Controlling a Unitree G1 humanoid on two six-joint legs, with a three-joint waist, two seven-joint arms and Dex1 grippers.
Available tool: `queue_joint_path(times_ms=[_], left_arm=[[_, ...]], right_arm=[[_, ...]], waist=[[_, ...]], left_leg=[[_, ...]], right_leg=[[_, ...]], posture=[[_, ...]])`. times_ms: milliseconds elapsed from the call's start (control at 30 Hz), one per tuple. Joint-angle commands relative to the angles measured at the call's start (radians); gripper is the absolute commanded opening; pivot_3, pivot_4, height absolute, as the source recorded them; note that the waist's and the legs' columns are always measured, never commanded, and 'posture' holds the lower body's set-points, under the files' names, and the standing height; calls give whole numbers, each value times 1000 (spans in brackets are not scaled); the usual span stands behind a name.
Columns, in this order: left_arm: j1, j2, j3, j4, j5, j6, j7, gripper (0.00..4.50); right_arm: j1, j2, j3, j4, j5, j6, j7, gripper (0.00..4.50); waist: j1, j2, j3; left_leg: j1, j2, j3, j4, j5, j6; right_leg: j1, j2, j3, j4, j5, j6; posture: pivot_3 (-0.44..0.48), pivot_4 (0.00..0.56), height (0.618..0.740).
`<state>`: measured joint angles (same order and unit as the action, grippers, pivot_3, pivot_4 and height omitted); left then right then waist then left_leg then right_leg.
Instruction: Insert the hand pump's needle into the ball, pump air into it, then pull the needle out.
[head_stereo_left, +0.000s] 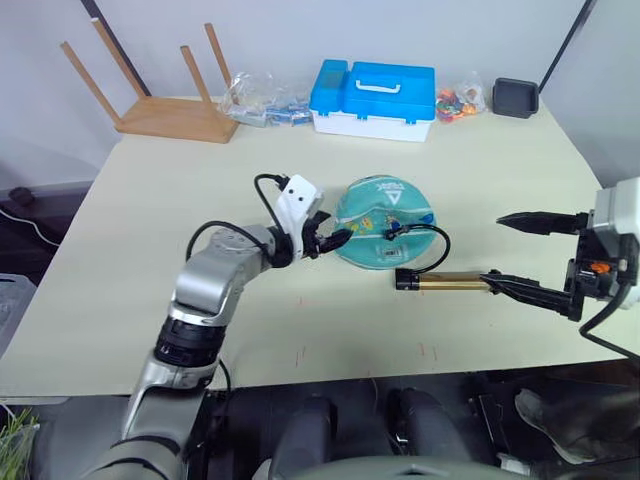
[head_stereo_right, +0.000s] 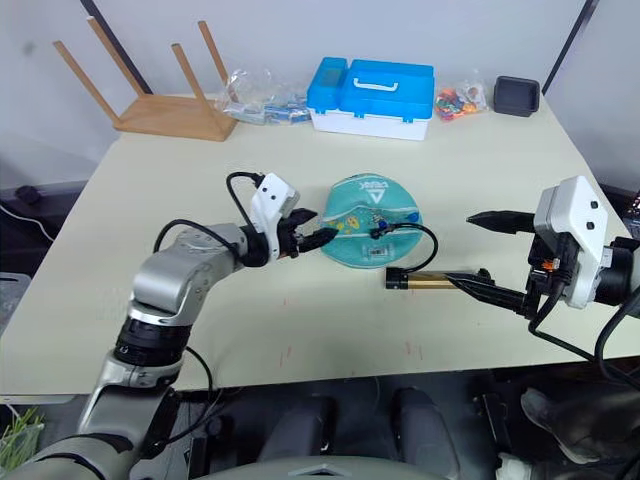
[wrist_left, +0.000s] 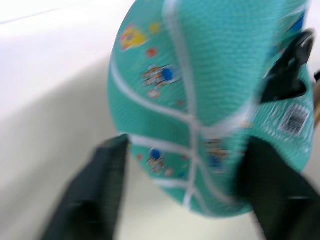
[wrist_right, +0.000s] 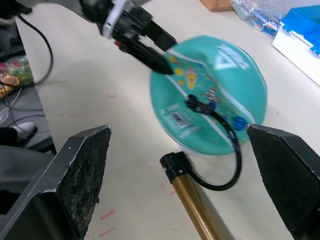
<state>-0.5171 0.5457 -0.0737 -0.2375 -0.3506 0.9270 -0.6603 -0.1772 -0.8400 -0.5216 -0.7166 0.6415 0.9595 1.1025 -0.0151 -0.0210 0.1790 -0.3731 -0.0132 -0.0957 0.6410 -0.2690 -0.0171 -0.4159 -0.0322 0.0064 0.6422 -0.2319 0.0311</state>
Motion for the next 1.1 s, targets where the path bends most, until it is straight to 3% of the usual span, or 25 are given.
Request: queue_joint_path(times_ms=[33, 233, 367, 467, 633, 833, 933, 1100], left_arm=[[11, 92, 117, -90, -87, 14, -87, 4460], [65, 279, 171, -143, -228, -14, -336, 4460], [31, 347, 80, -183, -269, -19, -461, 4460], [-36, 340, -13, -194, -253, -15, -485, 4460], [-225, 228, -192, -155, -229, 70, -458, 4460], [-432, 69, -419, -3, -113, 73, -454, 4460], [-539, -70, -562, 174, 13, 10, -422, 4460], [-602, -280, -664, 373, 135, -88, -376, 4460]], right_arm=[[33, -22, -45, 2, 40, -37, -21, 4500], [124, -42, -125, -13, 115, -38, -45, 4500], [245, -61, -220, -37, 126, -48, -36, 4500], [324, -69, -276, -51, 124, -58, -30, 4500], [478, -40, -365, -74, 109, -83, -30, 4500], [649, 23, -429, -48, 41, -196, -19, 4500], [678, 48, -416, 41, -23, -308, -8, 4500], [698, 10, -377, 169, -103, -471, 73, 4500]], waist=[[2, 0, 1], [9, 2, 3], [18, 2, 4], [24, 2, 4], [30, 2, 4], [22, 2, 4], [20, 2, 4], [15, 4, 3]], left_leg=[[-2, 1, 0, 0, 1, -2], [-9, 0, -2, 6, 0, 0], [-10, -1, -1, 9, -4, 5], [-9, -1, -1, 10, -4, 6], [-9, -2, -1, 13, -5, 8], [-7, -2, 0, 14, -5, 8], [-5, -2, 4, 14, -5, 8], [-5, -2, 8, 16, -5, 9]], right_leg=[[-1, 0, 0, 0, 0, 0], [-4, -3, -3, 0, 0, -1], [-3, -4, -3, -1, -1, 1], [-2, -4, -2, -1, -2, 3], [1, -2, -4, 0, -2, 4], [2, -1, -3, 2, -2, 5], [2, -1, 1, 3, -1, 6], [2, -1, 6, 3, 0, 8]], posture=[[0, 150, 740], [0, 150, 740], [0, 150, 740], [0, 150, 740], [0, 150, 740], [0, 150, 740], [0, 150, 740], [0, 150, 740]])
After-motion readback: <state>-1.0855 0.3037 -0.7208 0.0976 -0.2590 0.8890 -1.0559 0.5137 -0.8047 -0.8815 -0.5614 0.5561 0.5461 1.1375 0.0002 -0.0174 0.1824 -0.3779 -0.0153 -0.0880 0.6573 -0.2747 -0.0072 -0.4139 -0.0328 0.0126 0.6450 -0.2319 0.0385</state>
